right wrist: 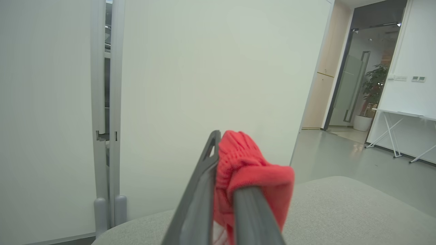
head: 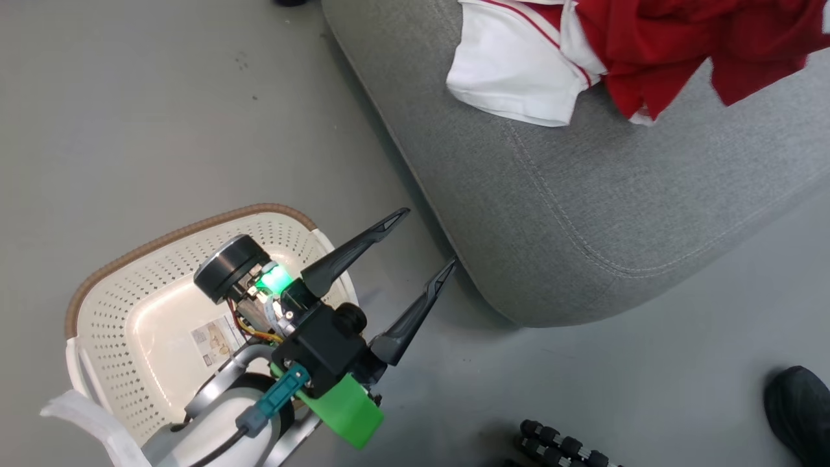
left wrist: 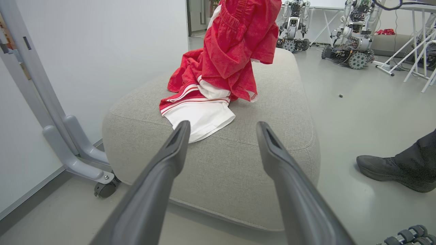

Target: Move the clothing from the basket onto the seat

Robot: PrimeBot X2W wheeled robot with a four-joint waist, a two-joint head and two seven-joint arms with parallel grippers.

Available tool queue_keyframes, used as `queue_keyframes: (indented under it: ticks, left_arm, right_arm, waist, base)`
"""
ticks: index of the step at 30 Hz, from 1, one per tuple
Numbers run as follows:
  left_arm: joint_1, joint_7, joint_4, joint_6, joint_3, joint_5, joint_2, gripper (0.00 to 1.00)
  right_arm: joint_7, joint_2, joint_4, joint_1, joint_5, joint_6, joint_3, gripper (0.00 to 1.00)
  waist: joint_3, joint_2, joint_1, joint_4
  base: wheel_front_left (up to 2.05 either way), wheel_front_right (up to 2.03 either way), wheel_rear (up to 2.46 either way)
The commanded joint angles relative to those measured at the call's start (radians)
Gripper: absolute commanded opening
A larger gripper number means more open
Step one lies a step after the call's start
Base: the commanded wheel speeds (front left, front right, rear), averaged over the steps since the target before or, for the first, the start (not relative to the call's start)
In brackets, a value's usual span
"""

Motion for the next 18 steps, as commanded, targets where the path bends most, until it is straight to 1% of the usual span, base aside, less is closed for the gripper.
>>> queue_keyframes:
  ticks: [1, 6, 9, 11, 16, 17, 18]
  left_arm:
    - [-0.029, -0.005, 0.000, -0.002, 0.001, 0.003, -0.001, 1.00]
    - [-0.078, -0.016, -0.001, -0.003, -0.008, 0.013, 0.004, 1.00]
    - [-0.103, -0.024, 0.000, -0.004, -0.014, 0.014, 0.007, 1.00]
    - [-0.117, -0.030, 0.003, -0.004, -0.017, 0.016, 0.009, 1.00]
    - [-0.137, -0.045, 0.015, -0.004, -0.026, 0.017, 0.012, 1.00]
    - [-0.140, -0.047, 0.019, -0.004, -0.029, 0.015, 0.011, 1.00]
    - [-0.143, -0.050, 0.023, -0.004, -0.030, 0.014, 0.010, 1.00]
  right_arm:
    - [-0.003, -0.015, 0.016, -0.030, 0.009, 0.000, -0.009, 0.00]
    - [-0.003, -0.089, 0.097, -0.098, 0.012, 0.000, -0.042, 0.00]
    - [-0.003, -0.114, 0.165, -0.104, 0.015, 0.000, -0.049, 0.00]
    - [-0.003, -0.118, 0.217, -0.097, 0.018, 0.000, -0.052, 0.00]
    - [-0.003, -0.084, 0.317, -0.050, 0.019, 0.000, -0.071, 0.00]
    - [-0.003, -0.077, 0.333, -0.040, 0.022, 0.000, -0.080, 0.17]
    - [-0.003, -0.071, 0.341, -0.032, 0.024, 0.000, -0.088, 0.43]
  waist:
    - [0.059, -0.0001, 0.0000, 0.065]
    - [0.129, -0.0001, 0.0000, 0.129]
    - [0.165, -0.0001, 0.0000, 0.159]
    - [0.187, -0.0001, 0.0000, 0.175]
    - [0.214, -0.0001, 0.0000, 0.196]
    - [0.215, -0.0001, 0.0000, 0.199]
    - [0.215, -0.0001, 0.0000, 0.201]
  base:
    - [0.00, 0.00, 0.00]
    - [0.00, 0.00, 0.00]
    - [0.00, 0.00, 0.00]
    - [0.00, 0.00, 0.00]
    - [0.00, 0.00, 0.00]
    - [0.00, 0.00, 0.00]
    - [0.00, 0.00, 0.00]
